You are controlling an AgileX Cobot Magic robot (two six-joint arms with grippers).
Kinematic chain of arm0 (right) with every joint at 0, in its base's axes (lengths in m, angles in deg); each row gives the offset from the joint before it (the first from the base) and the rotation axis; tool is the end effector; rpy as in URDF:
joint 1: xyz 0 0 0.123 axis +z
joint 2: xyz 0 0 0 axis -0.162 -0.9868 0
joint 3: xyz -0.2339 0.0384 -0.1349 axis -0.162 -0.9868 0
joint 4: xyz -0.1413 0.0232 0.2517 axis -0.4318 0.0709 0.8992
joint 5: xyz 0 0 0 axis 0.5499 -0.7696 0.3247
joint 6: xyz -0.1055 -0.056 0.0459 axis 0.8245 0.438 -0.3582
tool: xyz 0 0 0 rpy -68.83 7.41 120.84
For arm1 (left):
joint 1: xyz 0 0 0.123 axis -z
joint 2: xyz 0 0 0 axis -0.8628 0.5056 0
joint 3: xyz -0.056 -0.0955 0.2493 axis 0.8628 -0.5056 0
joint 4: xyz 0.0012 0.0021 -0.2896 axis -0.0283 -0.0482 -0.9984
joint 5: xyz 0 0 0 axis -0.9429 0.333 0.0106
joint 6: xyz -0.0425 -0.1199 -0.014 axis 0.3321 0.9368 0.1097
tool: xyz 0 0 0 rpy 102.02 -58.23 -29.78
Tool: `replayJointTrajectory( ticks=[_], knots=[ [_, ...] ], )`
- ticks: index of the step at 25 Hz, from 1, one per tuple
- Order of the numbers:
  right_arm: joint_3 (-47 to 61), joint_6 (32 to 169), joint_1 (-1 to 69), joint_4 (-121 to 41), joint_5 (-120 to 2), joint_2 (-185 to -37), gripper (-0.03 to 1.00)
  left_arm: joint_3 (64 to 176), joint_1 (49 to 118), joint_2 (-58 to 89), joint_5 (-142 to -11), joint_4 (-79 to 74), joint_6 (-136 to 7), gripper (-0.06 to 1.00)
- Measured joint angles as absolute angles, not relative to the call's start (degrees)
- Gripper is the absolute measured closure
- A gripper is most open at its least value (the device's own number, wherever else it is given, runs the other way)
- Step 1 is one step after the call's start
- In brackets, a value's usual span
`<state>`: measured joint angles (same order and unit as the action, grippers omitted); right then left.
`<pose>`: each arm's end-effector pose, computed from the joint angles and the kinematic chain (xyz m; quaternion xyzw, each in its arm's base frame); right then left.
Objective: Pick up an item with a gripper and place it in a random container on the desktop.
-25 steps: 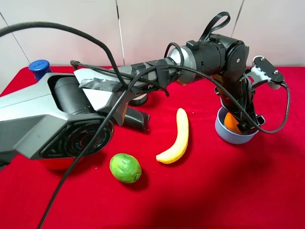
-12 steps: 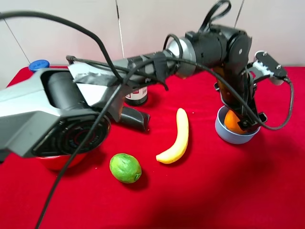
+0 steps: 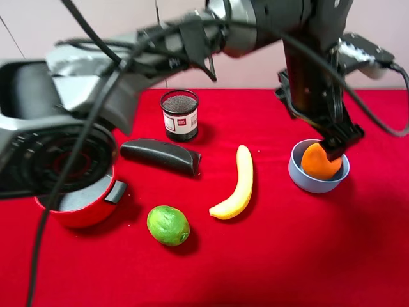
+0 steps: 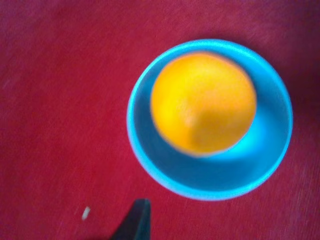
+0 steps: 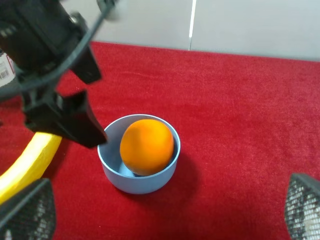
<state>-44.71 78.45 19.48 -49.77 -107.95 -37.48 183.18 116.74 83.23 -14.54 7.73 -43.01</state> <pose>0.0755 0.0100 0.2831 -0.0805 0.8371 0.0277 0.5404 0.3121 -0.4945 0.2049 0.5462 0.7942 -0.1262 0.2345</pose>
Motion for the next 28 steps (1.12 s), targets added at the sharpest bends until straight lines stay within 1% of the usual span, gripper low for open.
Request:
replayJointTrajectory(
  ticks=[5, 16, 20, 28],
  knots=[
    [-44.7, 78.5, 19.5, -49.8, -107.9, -37.5, 0.27, 183.2, 116.7, 79.3, -13.1, 13.1, -41.4, -0.04],
    [-44.7, 78.5, 19.5, -49.8, -107.9, -37.5, 0.27, 182.2, 117.7, 73.3, -13.1, 13.9, -41.1, -0.04],
    [-44.7, 78.5, 19.5, -49.8, -107.9, -37.5, 0.27, 178.5, 118.3, 71.7, -13.1, 13.9, -41.1, -0.04],
    [-44.7, 78.5, 19.5, -49.8, -107.9, -37.5, 0.27, 165.9, 119.2, 64.4, -13.2, 13.9, -41.1, -0.04]
  ],
)
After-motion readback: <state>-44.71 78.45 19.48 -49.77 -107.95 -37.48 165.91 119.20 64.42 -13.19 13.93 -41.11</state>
